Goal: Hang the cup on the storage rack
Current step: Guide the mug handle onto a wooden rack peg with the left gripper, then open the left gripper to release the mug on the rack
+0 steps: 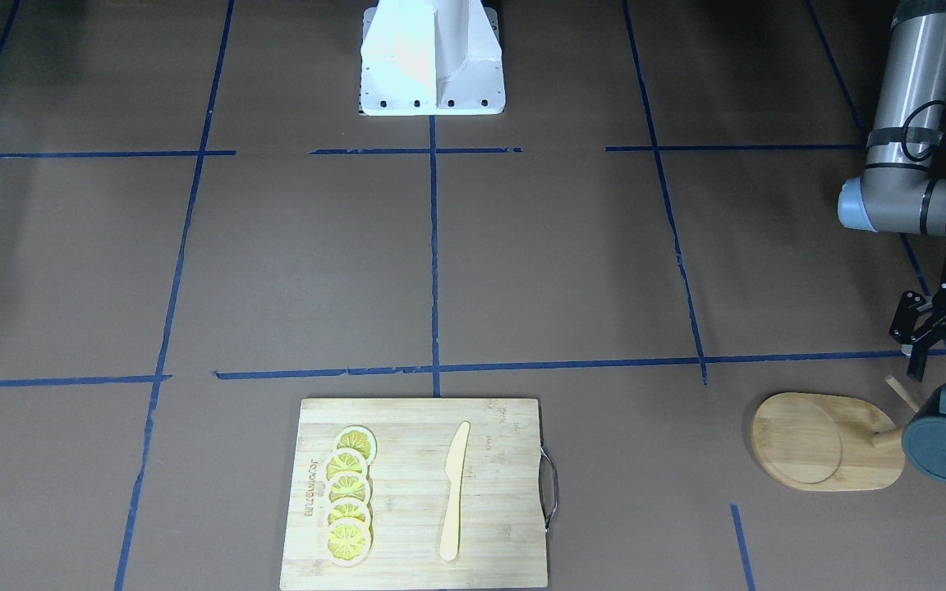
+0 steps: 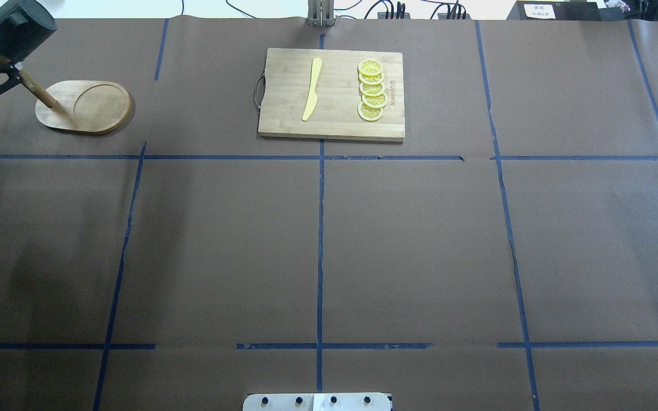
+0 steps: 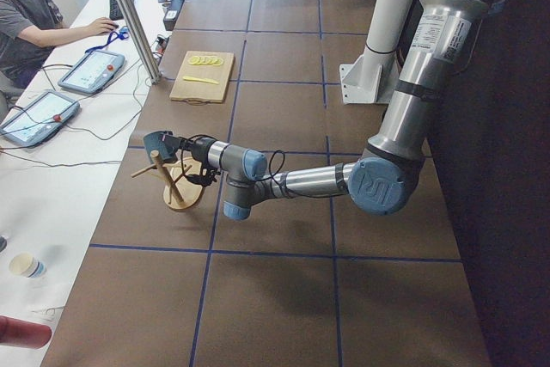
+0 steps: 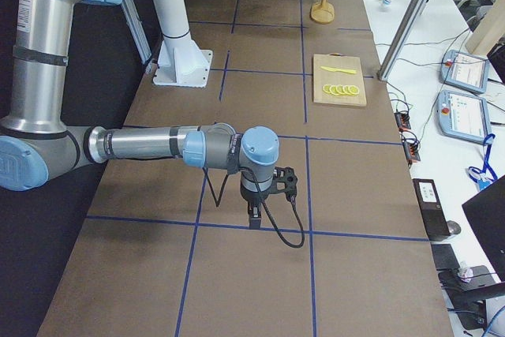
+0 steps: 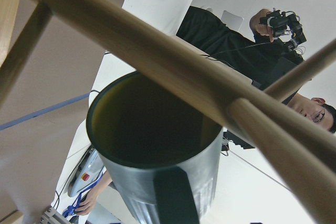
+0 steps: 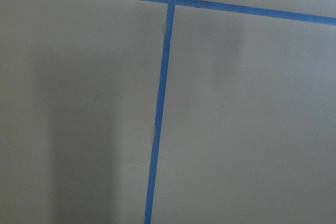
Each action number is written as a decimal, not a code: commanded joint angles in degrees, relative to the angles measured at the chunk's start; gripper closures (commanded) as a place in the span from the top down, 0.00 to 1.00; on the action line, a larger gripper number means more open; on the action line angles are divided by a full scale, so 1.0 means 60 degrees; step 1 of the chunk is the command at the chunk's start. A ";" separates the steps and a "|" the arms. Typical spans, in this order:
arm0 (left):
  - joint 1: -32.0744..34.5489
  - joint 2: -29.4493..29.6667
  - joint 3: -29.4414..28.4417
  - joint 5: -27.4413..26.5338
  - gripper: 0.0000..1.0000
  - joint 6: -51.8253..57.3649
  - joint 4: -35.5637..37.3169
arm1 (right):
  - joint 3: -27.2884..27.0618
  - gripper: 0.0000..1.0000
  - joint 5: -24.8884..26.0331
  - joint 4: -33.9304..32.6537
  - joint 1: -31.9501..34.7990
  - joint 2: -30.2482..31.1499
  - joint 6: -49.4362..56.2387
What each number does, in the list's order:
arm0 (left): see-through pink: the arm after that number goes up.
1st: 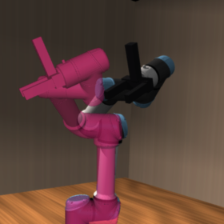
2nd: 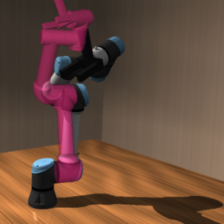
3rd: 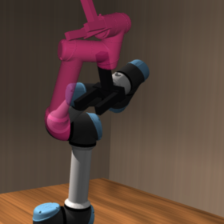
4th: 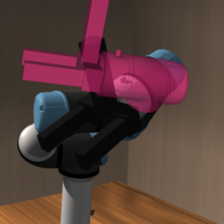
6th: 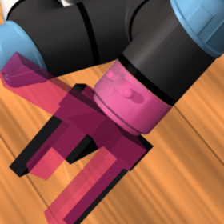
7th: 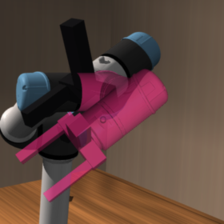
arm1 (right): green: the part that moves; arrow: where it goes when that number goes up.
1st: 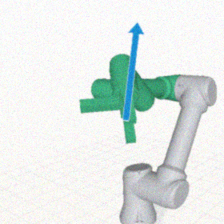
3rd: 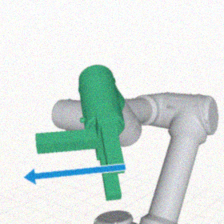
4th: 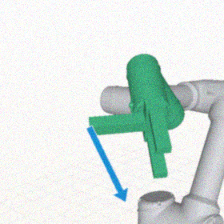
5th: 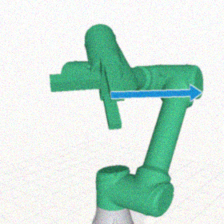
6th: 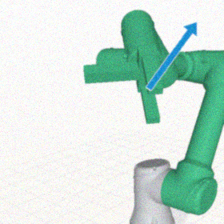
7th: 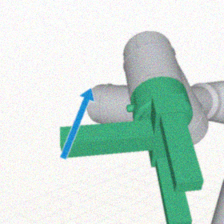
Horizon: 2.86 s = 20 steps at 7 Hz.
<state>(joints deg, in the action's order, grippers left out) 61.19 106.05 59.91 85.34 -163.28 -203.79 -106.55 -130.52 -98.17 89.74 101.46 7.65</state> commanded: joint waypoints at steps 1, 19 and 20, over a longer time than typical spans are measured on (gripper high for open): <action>0.0041 -0.0183 0.0064 0.0015 1.00 0.0011 -0.0514 | 0.0005 1.00 0.0000 0.0000 0.0000 0.0009 0.0000; 0.2543 -0.2631 0.2408 0.5757 1.00 2.1220 0.3865 | 0.0195 1.00 -0.0058 -0.0015 0.0000 0.0009 0.0000; 0.3068 -0.2602 0.2582 0.5743 1.00 2.3151 0.5384 | 0.0210 1.00 -0.0160 -0.0015 0.0000 0.0009 0.0000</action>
<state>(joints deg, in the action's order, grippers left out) 76.25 90.28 74.62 119.69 -37.04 -180.85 -105.39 -130.93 -98.26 89.74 101.52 7.63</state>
